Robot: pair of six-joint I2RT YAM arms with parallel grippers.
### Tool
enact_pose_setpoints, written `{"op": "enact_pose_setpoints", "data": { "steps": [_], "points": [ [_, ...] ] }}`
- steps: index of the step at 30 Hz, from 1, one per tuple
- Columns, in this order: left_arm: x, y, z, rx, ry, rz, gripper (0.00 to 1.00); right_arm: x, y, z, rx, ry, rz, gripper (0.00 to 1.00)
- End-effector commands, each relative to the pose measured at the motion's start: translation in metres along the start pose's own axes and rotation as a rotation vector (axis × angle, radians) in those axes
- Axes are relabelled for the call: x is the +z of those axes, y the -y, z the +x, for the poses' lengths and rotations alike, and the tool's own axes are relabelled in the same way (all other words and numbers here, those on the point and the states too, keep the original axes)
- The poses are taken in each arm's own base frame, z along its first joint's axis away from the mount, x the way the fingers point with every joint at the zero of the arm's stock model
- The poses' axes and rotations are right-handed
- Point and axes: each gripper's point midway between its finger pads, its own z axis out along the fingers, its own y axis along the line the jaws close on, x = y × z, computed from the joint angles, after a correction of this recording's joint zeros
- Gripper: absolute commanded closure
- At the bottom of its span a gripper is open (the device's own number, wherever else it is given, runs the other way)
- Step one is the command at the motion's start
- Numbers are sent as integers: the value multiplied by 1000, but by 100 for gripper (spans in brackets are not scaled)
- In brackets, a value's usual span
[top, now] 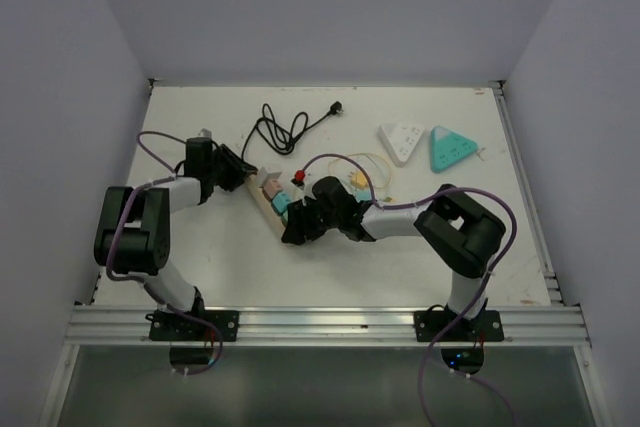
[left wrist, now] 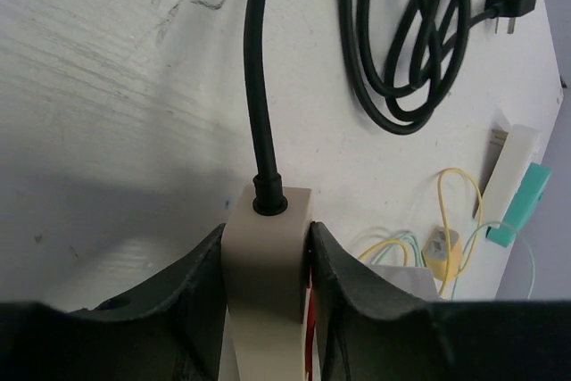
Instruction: Pull the plug off the socket
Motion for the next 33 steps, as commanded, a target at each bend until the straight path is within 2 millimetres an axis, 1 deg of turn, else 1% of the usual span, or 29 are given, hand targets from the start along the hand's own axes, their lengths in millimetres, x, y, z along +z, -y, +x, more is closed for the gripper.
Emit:
{"op": "enact_pose_setpoints", "data": {
  "steps": [1,2,3,4,5,6,7,8,9,10,13,14,15,16,17,18,21,22,23,24,25,26,27,28,30,31,32,33],
  "points": [
    [-28,45,-41,188,149,85,100,-16,-19,-9,-46,20,-48,42],
    [-38,56,-47,207,176,109,100,-19,-21,-13,-47,30,-46,36],
    [-43,62,-50,222,190,124,100,-21,-23,-16,-49,36,-45,25],
    [-48,69,-53,246,204,141,100,-23,-23,-17,-48,37,-39,20],
    [-57,79,-58,267,228,165,100,-27,-27,-22,-52,48,-42,17],
    [-61,83,-59,292,237,177,100,-30,-29,-25,-55,53,-42,12],
    [-69,92,-62,313,256,197,100,-33,-30,-26,-55,51,-38,10],
    [-72,94,-62,328,256,197,100,-39,-34,-33,-63,72,-42,8],
    [-76,98,-63,359,265,203,100,-42,-36,-35,-69,77,-42,6],
    [-80,102,-63,378,271,213,100,-45,-37,-35,-70,74,-39,6],
    [-84,108,-59,430,253,228,100,-59,-42,-44,-105,80,-23,5],
    [-84,109,-57,441,243,229,100,-64,-43,-53,-134,100,-10,5],
    [-87,115,-55,470,238,247,100,-71,-47,-61,-153,121,-7,5],
    [-90,119,-55,485,237,259,100,-76,-46,-63,-161,118,10,4],
    [-93,123,-51,500,222,278,100,-81,-47,-74,-185,139,12,3],
    [-95,127,-52,525,226,291,100,-86,-50,-81,-194,153,10,3],
    [-107,139,-50,580,236,332,100,-96,-46,-99,-203,178,27,1],
    [-112,143,-50,594,250,346,100,-96,-44,-102,-199,176,32,1],
    [-115,148,-47,610,256,370,100,-99,-45,-115,-197,199,31,1],
    [-115,147,-43,621,254,380,100,-99,-47,-118,-196,196,20,1],
    [-120,150,-42,631,264,396,100,-96,-45,-120,-191,190,18,1],
    [-122,152,-41,639,271,410,100,-98,-50,-131,-185,210,10,1],
    [-122,150,-38,645,269,413,100,-96,-52,-134,-179,208,1,1],
    [-125,152,-38,651,281,424,100,-97,-58,-144,-176,222,-8,1],
    [-126,150,-35,653,279,430,100,-90,-58,-149,-150,217,-12,1],
    [-127,151,-35,654,277,435,100,-91,-63,-159,-145,233,-17,1],
    [-128,153,-33,659,269,447,100,-84,-59,-160,-124,223,-10,1],
    [-129,154,-33,669,270,451,100,-83,-57,-163,-112,227,-7,1]
  ]
}}
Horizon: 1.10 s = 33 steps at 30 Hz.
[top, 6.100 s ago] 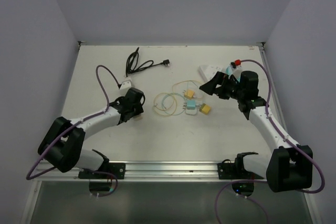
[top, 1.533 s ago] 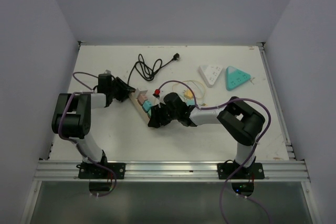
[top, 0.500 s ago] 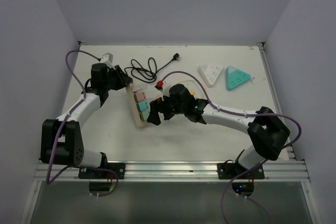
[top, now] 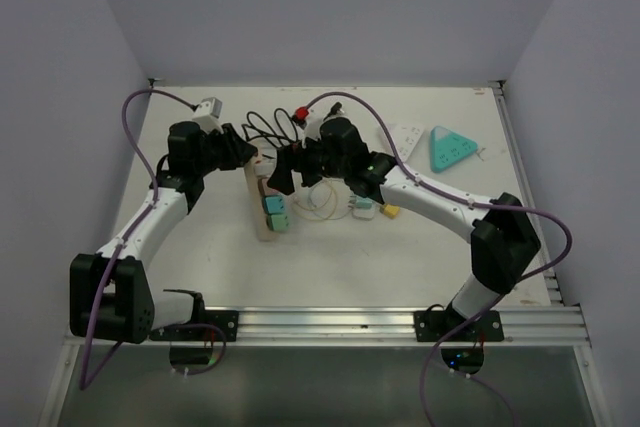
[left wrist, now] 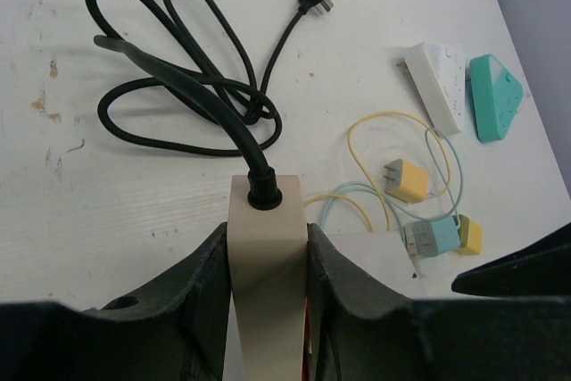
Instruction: Pull the plug off the socket
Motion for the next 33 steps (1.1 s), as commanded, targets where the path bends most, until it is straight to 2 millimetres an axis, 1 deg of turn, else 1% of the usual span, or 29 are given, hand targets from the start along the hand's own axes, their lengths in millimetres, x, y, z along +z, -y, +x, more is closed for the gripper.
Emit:
{"op": "enact_pose_setpoints", "data": {
  "steps": [1,2,3,4,5,6,7,13,17,19,20,22,23,24,25,27,28,30,31,33],
  "points": [
    [-13,38,-45,88,152,141,100,10,-5,-14,40,-3,-29,1],
    [-14,38,-45,93,156,143,100,16,0,-12,53,-16,-27,1],
    [-15,40,-46,97,160,148,100,18,1,-14,55,-16,-30,1],
    [-17,41,-48,105,169,149,100,20,2,-20,55,-6,-30,1],
    [-18,42,-49,109,173,151,100,22,3,-20,47,-9,-27,1],
    [-19,43,-50,115,180,150,100,27,8,-15,45,-29,-18,1],
    [-20,43,-51,119,184,151,100,28,7,-20,40,-23,-22,1],
    [-22,45,-52,123,188,156,100,41,11,-17,34,-43,-26,1],
    [-23,47,-52,126,189,166,100,44,7,-20,23,-34,-53,1],
    [-23,47,-53,128,192,167,100,45,5,-23,19,-33,-65,3],
    [-23,47,-52,128,192,167,100,47,5,-21,19,-41,-73,7],
    [-23,47,-53,127,193,168,100,48,1,-21,16,-42,-97,12],
    [-23,47,-52,128,191,170,100,50,1,-19,22,-47,-102,19],
    [-24,48,-53,128,192,173,100,51,-1,-19,22,-43,-110,22],
    [-23,48,-52,127,191,172,100,51,0,-18,22,-45,-114,31],
    [-24,49,-53,128,192,174,100,52,0,-18,21,-43,-118,41],
    [-24,49,-52,128,189,178,100,52,-1,-18,19,-43,-122,52],
    [-24,50,-52,129,188,182,100,51,-2,-18,18,-46,-126,63],
    [-24,51,-52,130,186,186,100,51,-1,-18,14,-45,-124,72],
    [-25,51,-52,131,184,187,100,51,-1,-18,13,-42,-122,82]
  ]
}}
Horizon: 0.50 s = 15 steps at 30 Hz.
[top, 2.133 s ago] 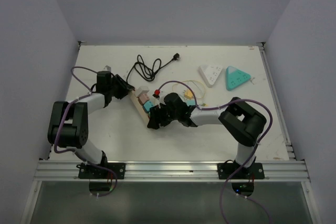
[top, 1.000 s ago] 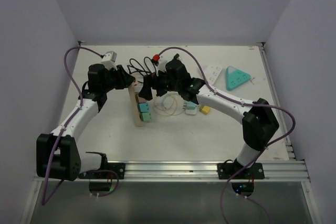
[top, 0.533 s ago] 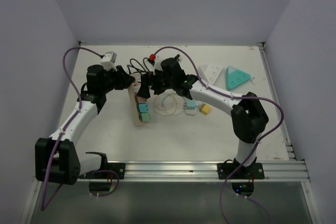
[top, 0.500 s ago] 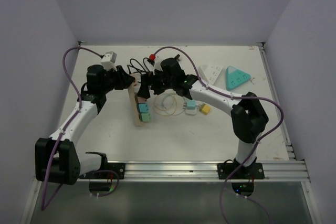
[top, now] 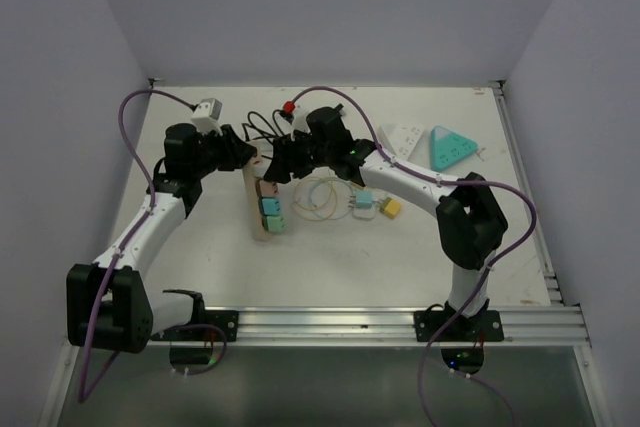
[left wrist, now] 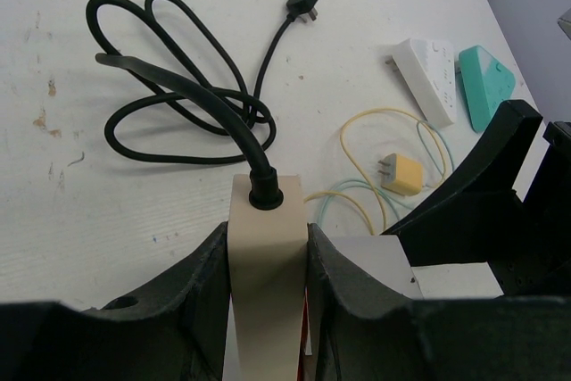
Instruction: Pull the plug off the socket
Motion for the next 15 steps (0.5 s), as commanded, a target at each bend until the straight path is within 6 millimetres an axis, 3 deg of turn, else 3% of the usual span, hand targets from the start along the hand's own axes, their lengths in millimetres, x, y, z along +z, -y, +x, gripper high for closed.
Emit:
{"op": "enact_pose_setpoints", "data": {
  "steps": [1,3,5,6,8,9,11,15],
  "points": [
    [-12,40,-51,74,165,141,100,-2,-18,-21,-44,52,-61,93],
    [-12,39,-50,75,155,136,96,-3,-18,-22,-50,54,-58,100],
    [-12,39,-51,81,151,138,89,-5,-19,-23,-65,57,-57,100],
    [-12,38,-48,77,138,134,74,-5,-19,-24,-69,59,-58,100],
    [-11,38,-50,86,130,132,59,-8,-20,-26,-84,61,-56,100],
    [-11,37,-48,84,121,125,46,-9,-21,-28,-89,64,-54,100],
    [-11,36,-49,88,122,117,33,-12,-21,-31,-101,69,-47,100],
    [-8,29,-46,81,96,84,17,-16,-23,-36,-120,80,-44,100]
  ]
}}
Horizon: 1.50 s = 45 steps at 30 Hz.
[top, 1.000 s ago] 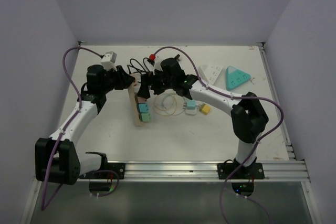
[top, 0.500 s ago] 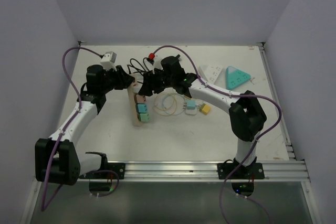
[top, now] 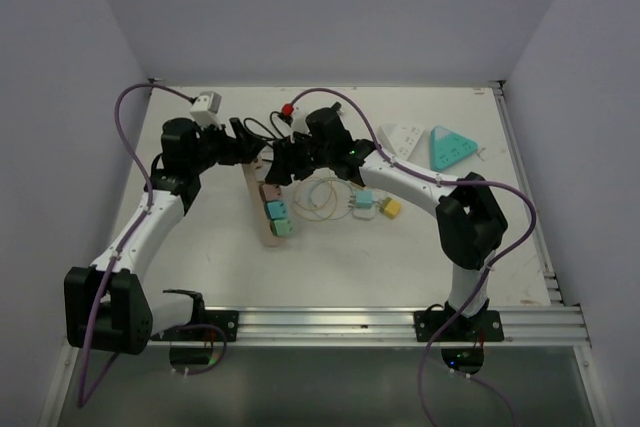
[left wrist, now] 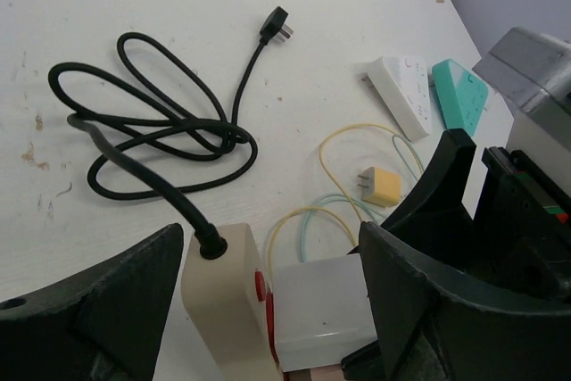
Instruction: Pull the plug off the socket
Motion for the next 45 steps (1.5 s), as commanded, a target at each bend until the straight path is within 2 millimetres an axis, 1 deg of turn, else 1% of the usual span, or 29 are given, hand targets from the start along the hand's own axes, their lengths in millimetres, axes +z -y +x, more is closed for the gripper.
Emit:
{"op": "enact_pose_setpoints", "data": {
  "steps": [1,3,4,6,8,9,11,12,16,17,20,22,24,25,26,27,29,31,34,38,42,44,45],
  "points": [
    [-4,16,-32,63,73,38,16,-16,-23,-40,-99,98,-40,100],
    [0,10,-25,44,41,19,16,-17,-23,-42,-101,102,-38,100],
    [2,7,-25,38,35,4,16,-18,-23,-43,-102,107,-33,100],
    [5,-2,-13,10,-22,-29,16,-18,-24,-44,-106,112,-34,100],
    [9,-9,-9,-8,-46,-63,15,-18,-22,-45,-105,115,-29,100],
    [9,-13,-4,-24,-68,-82,15,-18,-22,-45,-107,116,-29,100],
    [9,-18,-1,-59,-80,-119,15,-16,-23,-44,-104,112,-31,100],
    [8,-20,6,-82,-105,-136,14,-15,-22,-44,-104,110,-32,100],
    [0,-29,18,-182,-127,-215,15,-14,-22,-44,-107,101,-37,100],
    [-3,-30,22,-202,-141,-231,14,-13,-23,-43,-107,98,-41,100],
    [-6,-27,25,-253,-152,-240,13,-11,-23,-40,-106,89,-46,100],
    [-5,-27,30,-285,-167,-239,12,-10,-22,-39,-106,85,-48,100],
    [-4,-29,40,-312,-198,-244,12,-9,-23,-38,-101,87,-55,100],
    [-2,-26,45,-337,-215,-228,13,-9,-23,-38,-100,88,-57,100],
    [1,-24,46,-347,-214,-213,15,-8,-23,-38,-100,89,-61,100],
    [2,-23,53,-364,-224,-198,16,-8,-23,-38,-95,89,-61,100],
    [5,-20,53,-392,-210,-182,20,-7,-25,-37,-97,88,-69,100],
    [8,-20,59,-416,-218,-180,24,-7,-25,-37,-96,89,-70,100],
    [12,-16,64,-436,-225,-161,28,-6,-24,-36,-95,86,-70,100],
    [19,-11,71,-431,-235,-153,29,-5,-24,-35,-96,85,-69,100],
    [22,-15,76,-438,-222,-170,35,-4,-25,-34,-91,84,-75,100],
    [24,-18,78,-435,-213,-177,42,-5,-26,-34,-90,84,-79,100],
    [25,-20,79,-435,-208,-182,49,-5,-26,-34,-91,85,-81,100]
  ]
}}
